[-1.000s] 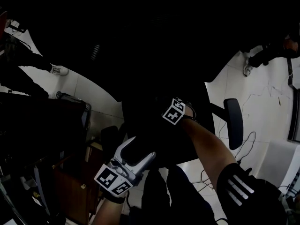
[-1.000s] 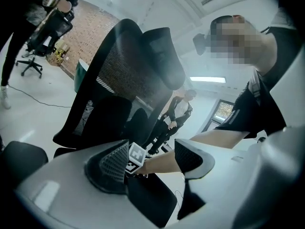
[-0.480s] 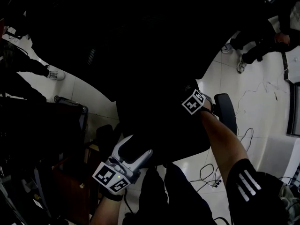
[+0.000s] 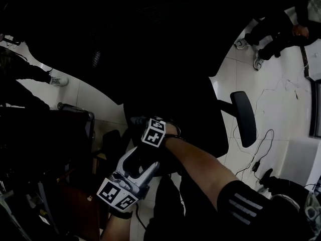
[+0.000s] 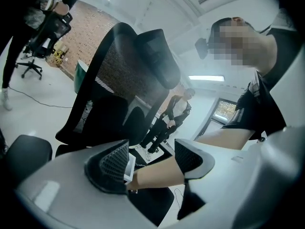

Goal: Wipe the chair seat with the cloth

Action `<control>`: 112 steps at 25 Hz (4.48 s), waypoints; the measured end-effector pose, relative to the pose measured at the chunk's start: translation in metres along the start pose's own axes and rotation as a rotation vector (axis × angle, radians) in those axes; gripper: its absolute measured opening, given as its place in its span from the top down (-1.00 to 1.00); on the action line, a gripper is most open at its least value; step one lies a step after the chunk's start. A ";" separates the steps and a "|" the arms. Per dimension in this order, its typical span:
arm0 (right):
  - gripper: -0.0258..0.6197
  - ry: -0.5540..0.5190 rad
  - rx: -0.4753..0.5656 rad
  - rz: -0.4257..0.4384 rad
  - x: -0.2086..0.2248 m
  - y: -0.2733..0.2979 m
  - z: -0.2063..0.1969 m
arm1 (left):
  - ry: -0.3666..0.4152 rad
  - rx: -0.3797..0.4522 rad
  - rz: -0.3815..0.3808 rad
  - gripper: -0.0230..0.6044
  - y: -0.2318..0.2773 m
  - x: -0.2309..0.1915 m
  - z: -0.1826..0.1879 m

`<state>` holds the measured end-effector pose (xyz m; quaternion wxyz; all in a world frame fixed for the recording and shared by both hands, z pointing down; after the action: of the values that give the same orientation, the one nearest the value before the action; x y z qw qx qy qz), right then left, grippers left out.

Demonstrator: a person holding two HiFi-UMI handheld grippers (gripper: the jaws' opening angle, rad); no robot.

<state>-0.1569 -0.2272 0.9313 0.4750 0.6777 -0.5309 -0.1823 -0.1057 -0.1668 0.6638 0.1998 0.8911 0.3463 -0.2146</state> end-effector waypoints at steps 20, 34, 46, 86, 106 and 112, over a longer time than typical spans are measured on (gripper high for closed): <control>0.83 0.172 -0.219 -0.386 0.170 -0.126 -0.191 | -0.003 -0.012 -0.029 -0.11 -0.006 0.012 -0.006; 0.83 0.068 -0.020 0.005 -0.048 -0.024 -0.067 | 0.001 -0.029 0.012 -0.11 -0.021 0.005 -0.008; 0.83 0.093 -0.189 -0.126 0.020 -0.072 -0.205 | -0.003 -0.026 -0.003 -0.11 -0.026 0.013 -0.012; 0.83 0.080 -0.267 0.004 -0.095 -0.090 -0.295 | -0.013 -0.044 -0.009 -0.11 -0.019 0.032 -0.022; 0.83 0.575 0.267 -0.163 -0.026 -0.279 -0.238 | 0.055 -0.008 0.011 -0.11 -0.003 0.084 0.033; 0.83 0.447 0.572 -0.121 -0.056 -0.391 -0.116 | 0.112 0.072 0.016 -0.11 -0.031 0.132 0.092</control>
<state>0.1229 -0.1306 0.6457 0.3590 0.8364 -0.4025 0.0982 -0.0618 -0.1220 0.5130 0.1499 0.9111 0.3418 -0.1751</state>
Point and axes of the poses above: the fingertips, and each gripper's own axes: y forward along the fingers, x to its right, z out of its top, the point moved 2 cm from there along -y, backward along the fingers, and after that the axes turned 7 degrees about y, right-handed, at the moved point
